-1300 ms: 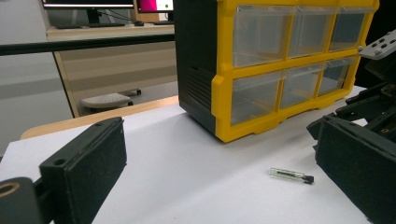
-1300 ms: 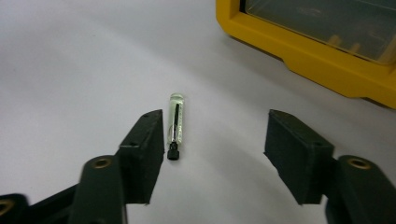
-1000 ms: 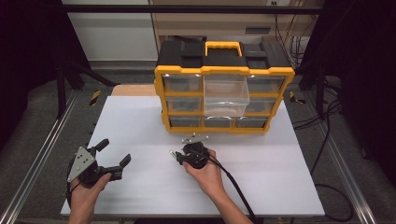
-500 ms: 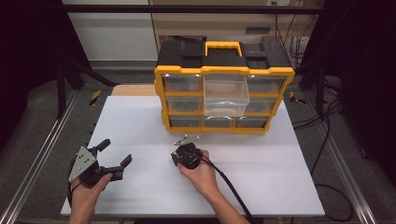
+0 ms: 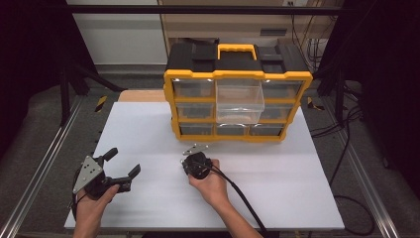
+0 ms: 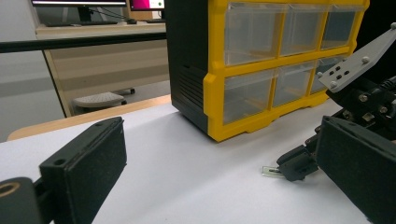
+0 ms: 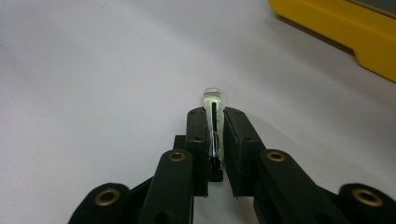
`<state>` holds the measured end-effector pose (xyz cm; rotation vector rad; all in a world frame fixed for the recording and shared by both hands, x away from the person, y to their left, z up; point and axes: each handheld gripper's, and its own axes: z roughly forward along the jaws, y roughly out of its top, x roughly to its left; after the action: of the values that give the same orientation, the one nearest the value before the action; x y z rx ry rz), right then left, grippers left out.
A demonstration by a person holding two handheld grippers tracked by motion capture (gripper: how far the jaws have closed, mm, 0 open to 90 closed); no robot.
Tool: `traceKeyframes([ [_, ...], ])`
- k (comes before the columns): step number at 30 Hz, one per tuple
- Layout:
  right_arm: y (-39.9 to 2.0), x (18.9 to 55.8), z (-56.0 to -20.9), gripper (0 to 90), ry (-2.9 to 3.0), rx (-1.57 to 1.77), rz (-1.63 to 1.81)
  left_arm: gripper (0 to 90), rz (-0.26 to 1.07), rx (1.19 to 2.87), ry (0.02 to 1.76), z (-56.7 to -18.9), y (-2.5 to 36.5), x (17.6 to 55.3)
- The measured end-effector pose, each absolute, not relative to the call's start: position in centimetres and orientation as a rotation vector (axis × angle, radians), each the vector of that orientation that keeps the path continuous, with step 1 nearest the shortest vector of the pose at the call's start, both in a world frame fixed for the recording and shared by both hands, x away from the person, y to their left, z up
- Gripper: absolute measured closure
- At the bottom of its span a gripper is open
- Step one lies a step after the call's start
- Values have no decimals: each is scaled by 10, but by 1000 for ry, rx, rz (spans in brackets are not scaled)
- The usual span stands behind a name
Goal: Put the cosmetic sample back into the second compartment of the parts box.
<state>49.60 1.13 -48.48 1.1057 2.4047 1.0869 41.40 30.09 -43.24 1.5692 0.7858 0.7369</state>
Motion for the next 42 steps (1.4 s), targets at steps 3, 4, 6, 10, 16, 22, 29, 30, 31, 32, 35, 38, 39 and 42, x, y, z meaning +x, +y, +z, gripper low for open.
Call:
traceKeyframes([
  [3,11,495,-485,811,2399,1099,1080,21,735,1573,783,-432,300,414],
  [4,10,495,-484,811,2395,1102,1082,21,735,1573,783,-432,300,414],
  [6,8,494,-482,812,2387,1105,1092,21,736,1573,783,-432,300,414],
  [10,-1,493,-476,811,2383,1089,1093,21,735,1573,785,-433,301,414],
  [16,-21,491,-467,812,2367,1089,1096,21,734,1577,780,-433,299,414],
  [22,-44,484,-460,812,2329,1091,1110,21,731,1572,786,-433,300,415],
  [29,-72,482,-456,812,2280,1130,1133,21,741,1571,793,-433,303,412],
  [30,-76,482,-455,812,2271,1131,1139,21,741,1568,798,-434,303,412],
  [31,-81,482,-454,812,2262,1135,1150,21,742,1568,801,-434,303,412],
  [32,-86,481,-453,812,2253,1141,1153,21,743,1567,802,-434,303,413],
  [35,-102,479,-451,812,2232,1149,1147,21,739,1563,808,-434,303,413],
  [38,-119,476,-448,812,2206,1171,1155,21,741,1569,806,-434,302,413],
  [39,-125,474,-447,812,2194,1182,1166,21,742,1572,805,-434,303,412],
  [42,-140,471,-444,812,2163,1192,1180,21,743,1568,809,-434,304,412],
])
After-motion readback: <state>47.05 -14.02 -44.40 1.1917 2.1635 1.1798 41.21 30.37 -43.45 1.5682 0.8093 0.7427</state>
